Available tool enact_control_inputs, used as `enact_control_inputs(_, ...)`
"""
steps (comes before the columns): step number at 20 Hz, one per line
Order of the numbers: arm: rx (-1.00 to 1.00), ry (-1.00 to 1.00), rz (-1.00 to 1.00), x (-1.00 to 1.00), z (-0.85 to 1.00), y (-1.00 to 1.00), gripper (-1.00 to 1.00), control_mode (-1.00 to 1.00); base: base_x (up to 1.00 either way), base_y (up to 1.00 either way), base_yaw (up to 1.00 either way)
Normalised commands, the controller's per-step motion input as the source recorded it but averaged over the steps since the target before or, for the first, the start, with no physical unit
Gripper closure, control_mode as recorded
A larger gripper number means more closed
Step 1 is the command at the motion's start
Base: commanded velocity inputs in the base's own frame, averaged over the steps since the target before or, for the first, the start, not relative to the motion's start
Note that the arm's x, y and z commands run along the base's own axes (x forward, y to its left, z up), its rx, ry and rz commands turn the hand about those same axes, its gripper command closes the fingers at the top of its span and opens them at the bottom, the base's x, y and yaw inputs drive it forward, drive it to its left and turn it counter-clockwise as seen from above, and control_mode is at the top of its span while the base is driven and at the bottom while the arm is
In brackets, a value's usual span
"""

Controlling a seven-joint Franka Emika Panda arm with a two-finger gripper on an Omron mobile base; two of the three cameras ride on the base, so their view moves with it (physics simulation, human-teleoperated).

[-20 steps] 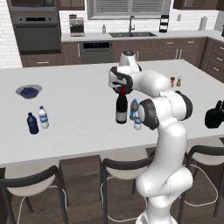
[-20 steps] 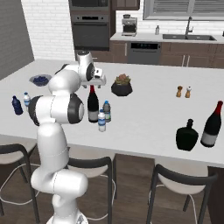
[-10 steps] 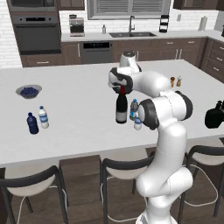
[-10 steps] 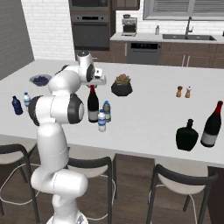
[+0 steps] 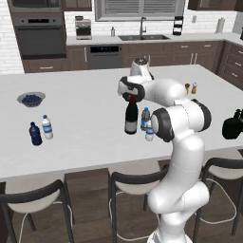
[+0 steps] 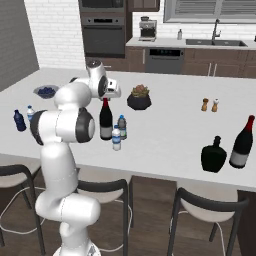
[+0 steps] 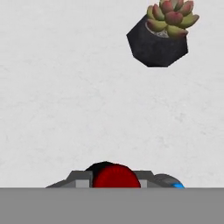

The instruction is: Move the plastic bottles in the middle to the plastics group, and the glass bottles in the middle to the glass group.

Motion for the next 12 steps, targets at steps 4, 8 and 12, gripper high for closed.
enact_control_inputs(4, 0.01, -0.03, 0.0, -0.39, 0.0, 0.06, 1.0, -1.0, 0.0, 0.0, 0.0)
enact_control_inputs(8, 0.01, 0.01, 0.0, -0.57, 0.2, 0.18, 1.0, -1.0, 0.0, 0.0, 0.0)
enact_control_inputs(12, 0.0, 0.01, 0.0, -0.64, 0.26, 0.14, 1.0, -1.0, 0.0, 0.0, 0.0)
